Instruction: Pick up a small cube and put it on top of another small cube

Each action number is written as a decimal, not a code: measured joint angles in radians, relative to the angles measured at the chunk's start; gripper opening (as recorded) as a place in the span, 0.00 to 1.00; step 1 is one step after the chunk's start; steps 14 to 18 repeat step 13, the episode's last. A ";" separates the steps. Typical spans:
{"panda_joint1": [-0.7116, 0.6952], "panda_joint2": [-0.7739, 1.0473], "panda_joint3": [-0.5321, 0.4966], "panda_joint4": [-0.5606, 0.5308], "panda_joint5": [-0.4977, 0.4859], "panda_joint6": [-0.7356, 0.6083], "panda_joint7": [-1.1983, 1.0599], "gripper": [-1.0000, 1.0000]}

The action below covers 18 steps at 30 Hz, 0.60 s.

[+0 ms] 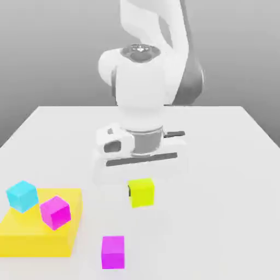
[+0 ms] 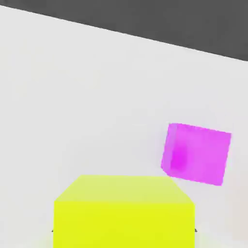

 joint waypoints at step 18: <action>-0.132 0.147 -0.146 0.056 0.054 0.081 -0.188 1.00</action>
